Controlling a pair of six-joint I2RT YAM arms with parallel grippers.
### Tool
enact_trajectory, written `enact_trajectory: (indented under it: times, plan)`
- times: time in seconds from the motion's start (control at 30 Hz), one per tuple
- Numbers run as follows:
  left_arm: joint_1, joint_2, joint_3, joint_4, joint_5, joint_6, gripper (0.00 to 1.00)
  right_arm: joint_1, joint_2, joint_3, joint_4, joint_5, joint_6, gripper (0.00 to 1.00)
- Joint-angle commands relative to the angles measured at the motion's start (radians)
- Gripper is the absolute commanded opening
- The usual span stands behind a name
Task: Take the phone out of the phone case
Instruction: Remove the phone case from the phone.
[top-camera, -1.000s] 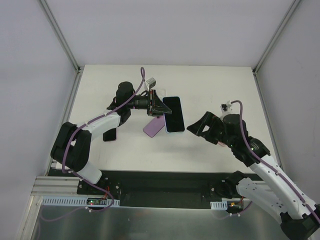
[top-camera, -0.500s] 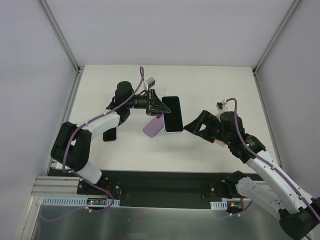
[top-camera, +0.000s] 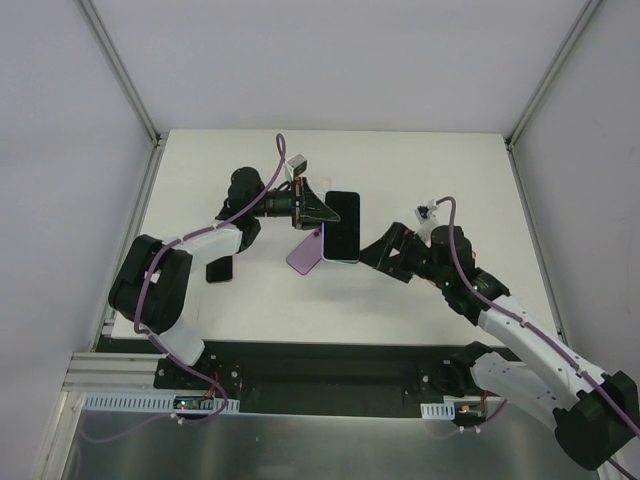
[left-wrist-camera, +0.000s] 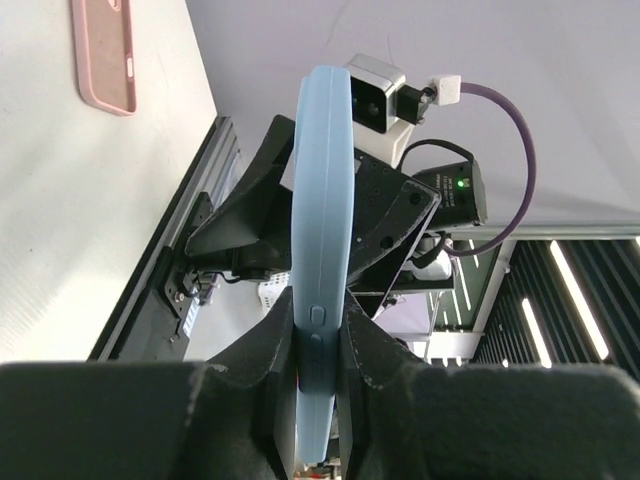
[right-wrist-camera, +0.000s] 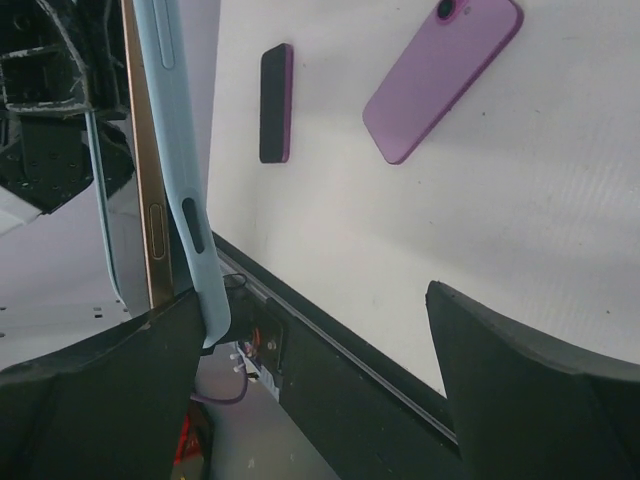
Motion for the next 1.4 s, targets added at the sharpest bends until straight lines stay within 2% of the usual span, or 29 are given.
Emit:
enact_trajectory:
  times: [0.0,0.27,0.5,0.63,0.8,1.0,1.1,1.2,1.23,1.3,1.33,1.37]
  plan:
    - [-0.029,-0.040,0.017,0.192,0.016,-0.098,0.00,0.007,0.016,-0.026,0.235,-0.092,0.042,0.93]
    - [-0.040,-0.020,-0.012,0.215,0.000,-0.093,0.00,0.015,0.073,-0.057,0.498,-0.092,0.227,0.90]
    - [-0.053,-0.021,-0.040,0.232,-0.020,-0.092,0.00,0.035,0.099,-0.008,0.498,0.066,0.251,0.85]
    - [-0.070,-0.021,-0.063,0.236,-0.035,-0.084,0.00,0.034,0.128,0.047,0.506,0.098,0.248,0.82]
    - [-0.080,-0.025,-0.103,0.249,-0.047,-0.073,0.00,0.023,0.178,0.123,0.538,0.079,0.267,0.80]
    - [-0.081,-0.017,-0.121,0.252,-0.041,-0.055,0.00,-0.002,0.247,0.146,0.693,0.043,0.356,0.78]
    - [-0.083,-0.011,-0.136,0.250,-0.047,-0.046,0.00,-0.002,0.270,0.147,0.768,0.043,0.396,0.70]
    - [-0.084,-0.012,-0.153,0.250,-0.053,-0.040,0.00,-0.002,0.275,0.149,0.800,0.046,0.409,0.54]
    - [-0.084,-0.012,-0.159,0.249,-0.055,-0.036,0.00,-0.002,0.277,0.152,0.803,0.046,0.407,0.43]
    - [-0.084,-0.014,-0.161,0.249,-0.055,-0.032,0.00,-0.002,0.269,0.152,0.803,0.048,0.401,0.31]
    - [-0.084,-0.015,-0.163,0.247,-0.055,-0.030,0.00,-0.002,0.266,0.150,0.799,0.049,0.398,0.19]
    - [-0.084,-0.014,-0.163,0.246,-0.053,-0.024,0.00,-0.002,0.263,0.150,0.788,0.052,0.384,0.13]
